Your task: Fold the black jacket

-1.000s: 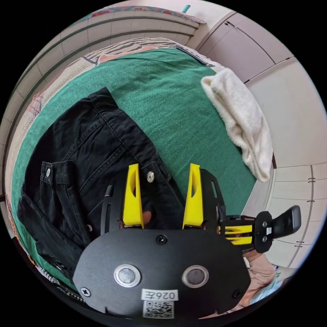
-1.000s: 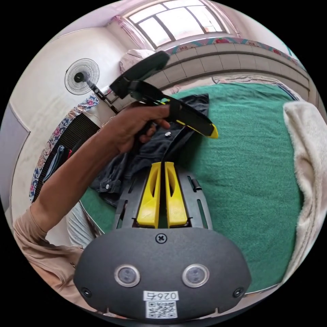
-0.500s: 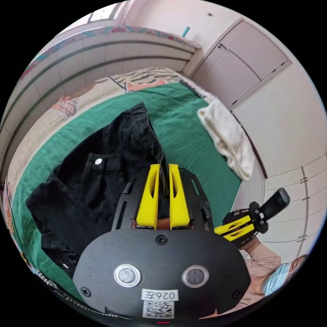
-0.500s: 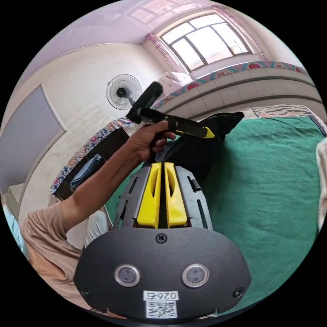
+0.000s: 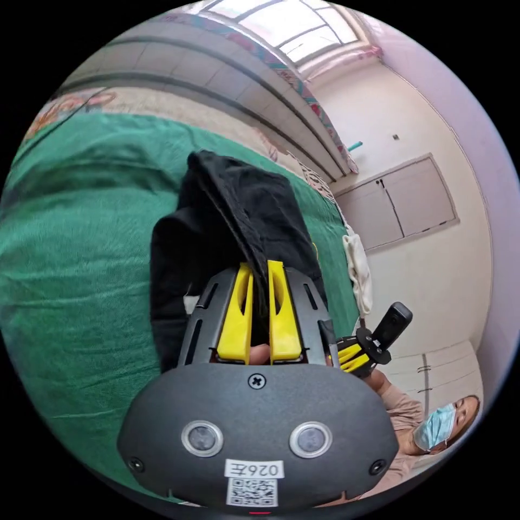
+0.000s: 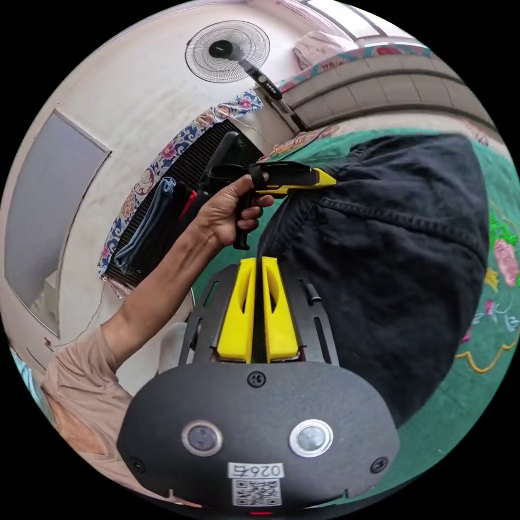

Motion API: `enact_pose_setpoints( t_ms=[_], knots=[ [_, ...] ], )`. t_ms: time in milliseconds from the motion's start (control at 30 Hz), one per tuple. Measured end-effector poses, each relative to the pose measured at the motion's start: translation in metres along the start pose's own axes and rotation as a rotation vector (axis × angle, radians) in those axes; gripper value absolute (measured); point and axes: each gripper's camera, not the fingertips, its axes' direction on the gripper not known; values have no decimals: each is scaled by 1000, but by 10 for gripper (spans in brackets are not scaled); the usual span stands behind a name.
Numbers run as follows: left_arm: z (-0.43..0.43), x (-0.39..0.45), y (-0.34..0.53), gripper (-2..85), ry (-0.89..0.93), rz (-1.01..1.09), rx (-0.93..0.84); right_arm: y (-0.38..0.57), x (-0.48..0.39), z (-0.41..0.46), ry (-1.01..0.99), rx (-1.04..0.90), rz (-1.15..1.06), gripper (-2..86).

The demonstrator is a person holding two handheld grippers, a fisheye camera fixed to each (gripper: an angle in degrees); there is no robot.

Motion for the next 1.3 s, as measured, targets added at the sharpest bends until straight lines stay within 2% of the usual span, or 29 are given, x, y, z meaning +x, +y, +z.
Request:
enact_pose_setpoints(
  t_ms=[100,200,267,367,433,500,567,667,700,733,767,800,833,900,1000,1067,1100,1133,1200,1233,1300],
  knots=[
    [3,-37,9,50,86,-37,10,44,44,11,-84,1,60,21],
    [4,-55,7,48,123,-46,-9,84,70,9,-155,-3,29,71],
    [-7,-64,13,44,127,-75,49,110,77,-1,-191,-37,-18,98],
    [-38,-63,34,25,125,-72,169,141,81,-28,-263,-99,-121,80],
    [-60,-38,58,3,84,17,232,159,86,-56,-289,-107,-170,71],
    [-64,-8,76,-5,50,107,231,181,96,-85,-217,-97,-185,54],
    [-52,25,95,-8,37,211,194,215,122,-112,-6,-111,-157,24],
    [-8,66,121,-9,5,355,14,252,165,-111,248,-206,-85,-3],
    [17,73,130,-9,-64,402,-120,259,174,-104,278,-247,-74,-4],
    [46,71,139,-9,-203,423,-314,274,191,-81,302,-371,-67,-7],
    [58,66,144,-9,-298,412,-411,294,207,-51,305,-535,-74,-8],
    [58,60,153,-9,-312,416,-391,305,214,-39,321,-587,-78,-8],
    [44,49,156,-10,-260,304,-343,323,221,-31,349,-597,-88,-8],
    [25,47,166,-10,-283,259,-273,339,225,-38,356,-578,-102,-9],
    [7,80,196,-10,-281,369,-96,361,235,-61,389,-560,-121,-9],
    [17,104,212,-10,-248,481,-47,371,252,-80,363,-519,-105,-9],
    [37,115,219,-9,-280,550,-98,373,257,-84,343,-506,-102,-9],
    [67,115,223,-9,-389,579,-264,377,265,-88,288,-485,-99,-9],
    [101,98,229,-8,-546,529,-486,388,280,-81,224,-539,-90,-9],
    [87,92,234,-8,-477,476,-409,398,290,-72,251,-611,-88,-9],
    [69,80,241,-9,-356,391,-417,410,299,-68,319,-671,-88,-9]
  ],
)
